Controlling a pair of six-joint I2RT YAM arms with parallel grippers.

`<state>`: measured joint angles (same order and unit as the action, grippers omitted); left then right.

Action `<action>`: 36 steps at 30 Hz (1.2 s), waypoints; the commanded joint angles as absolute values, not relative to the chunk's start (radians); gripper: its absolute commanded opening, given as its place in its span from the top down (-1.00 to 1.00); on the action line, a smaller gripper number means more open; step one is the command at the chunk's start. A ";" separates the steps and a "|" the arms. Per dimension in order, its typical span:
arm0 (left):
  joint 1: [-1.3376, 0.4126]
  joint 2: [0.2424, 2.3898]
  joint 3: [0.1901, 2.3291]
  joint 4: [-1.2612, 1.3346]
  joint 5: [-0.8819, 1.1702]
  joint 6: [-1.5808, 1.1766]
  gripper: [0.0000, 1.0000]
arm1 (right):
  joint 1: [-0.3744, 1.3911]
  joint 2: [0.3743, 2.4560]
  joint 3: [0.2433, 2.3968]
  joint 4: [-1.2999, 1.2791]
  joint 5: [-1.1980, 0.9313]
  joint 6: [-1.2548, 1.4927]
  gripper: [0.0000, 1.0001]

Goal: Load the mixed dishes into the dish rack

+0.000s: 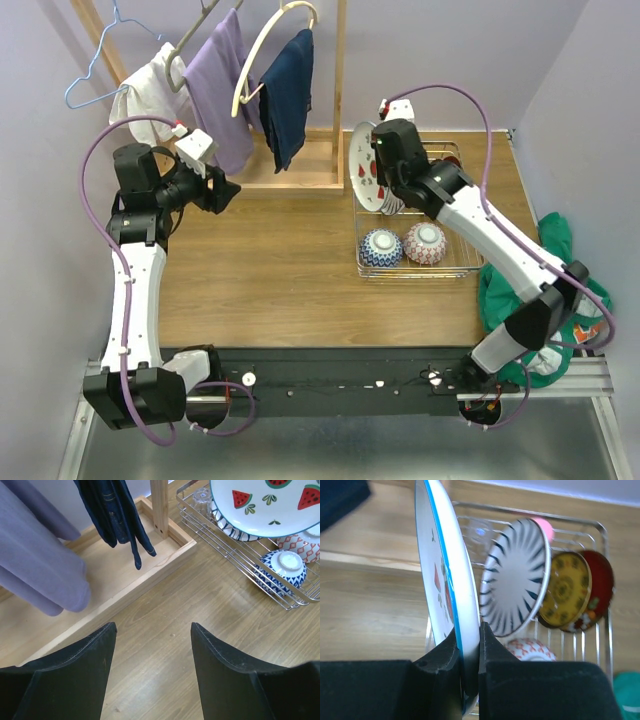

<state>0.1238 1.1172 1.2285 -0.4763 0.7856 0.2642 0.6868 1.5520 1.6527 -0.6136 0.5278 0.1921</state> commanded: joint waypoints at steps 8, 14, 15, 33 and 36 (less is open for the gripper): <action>0.118 1.081 1.152 -0.474 0.778 0.273 -0.40 | 0.692 1.724 1.859 -0.650 0.880 0.413 0.99; 0.117 1.065 1.131 -0.489 0.775 0.288 -0.40 | 0.692 1.808 1.917 -0.658 0.923 0.431 0.99; 0.118 1.063 1.128 -0.495 0.773 0.291 -0.40 | 0.692 1.842 1.931 -0.667 0.939 0.433 0.99; 0.118 1.066 1.080 -0.485 0.764 0.307 -0.40 | 0.692 1.990 1.964 -0.752 0.884 0.425 0.99; 0.117 1.065 1.080 -0.485 0.761 0.307 -0.40 | 0.693 1.997 1.944 -0.742 0.847 0.414 0.99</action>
